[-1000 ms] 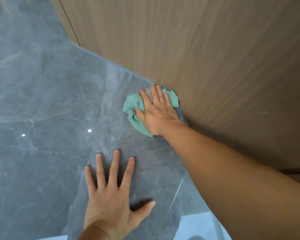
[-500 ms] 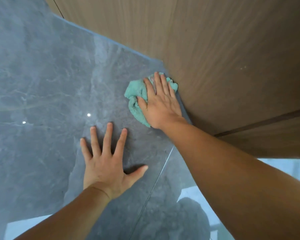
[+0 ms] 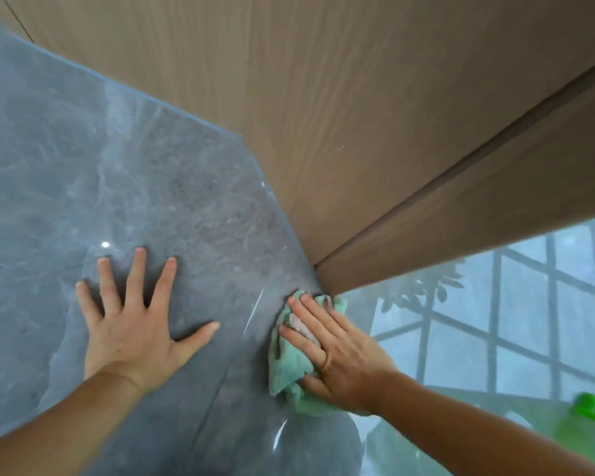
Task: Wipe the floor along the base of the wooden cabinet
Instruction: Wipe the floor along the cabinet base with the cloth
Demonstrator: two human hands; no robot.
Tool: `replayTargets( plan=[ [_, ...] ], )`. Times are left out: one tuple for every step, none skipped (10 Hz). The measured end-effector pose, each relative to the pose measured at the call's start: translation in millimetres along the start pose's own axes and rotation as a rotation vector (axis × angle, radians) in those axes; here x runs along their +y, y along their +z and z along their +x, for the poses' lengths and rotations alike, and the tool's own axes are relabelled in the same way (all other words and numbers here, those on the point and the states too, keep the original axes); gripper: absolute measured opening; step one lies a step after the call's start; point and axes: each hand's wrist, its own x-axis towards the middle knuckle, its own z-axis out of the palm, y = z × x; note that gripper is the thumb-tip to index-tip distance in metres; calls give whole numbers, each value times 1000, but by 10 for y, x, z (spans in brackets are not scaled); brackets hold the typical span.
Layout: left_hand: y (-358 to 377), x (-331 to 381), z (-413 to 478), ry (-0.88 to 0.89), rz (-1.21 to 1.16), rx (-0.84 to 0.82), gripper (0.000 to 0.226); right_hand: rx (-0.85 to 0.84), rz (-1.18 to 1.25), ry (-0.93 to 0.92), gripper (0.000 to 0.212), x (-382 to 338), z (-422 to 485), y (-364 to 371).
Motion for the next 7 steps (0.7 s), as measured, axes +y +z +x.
replayTargets(
  plan=[
    [14, -3, -6, 3, -44, 18, 114, -116, -139, -65, 69, 502, -479, -31],
    [187, -87, -8, 26, -163, 27, 111, -109, -149, 305, 72, 933, -756, -175],
    [308, -157, 50, 49, -298, -10, 112, -133, 54, 877, 72, 1602, -946, -82],
    [345, -183, 101, 86, -253, 86, 109, 49, 297, 1444, 70, 1804, -626, -124],
    [431, -188, 126, 46, -338, 25, 120, 173, 359, 1492, 71, 1231, -317, -42],
    [494, -166, 165, 23, -484, -18, 124, 273, 431, 1250, 75, 321, -132, 101],
    [413, -122, 150, 19, -450, -56, 122, 239, 383, 862, 73, -537, -41, 144]
  ],
)
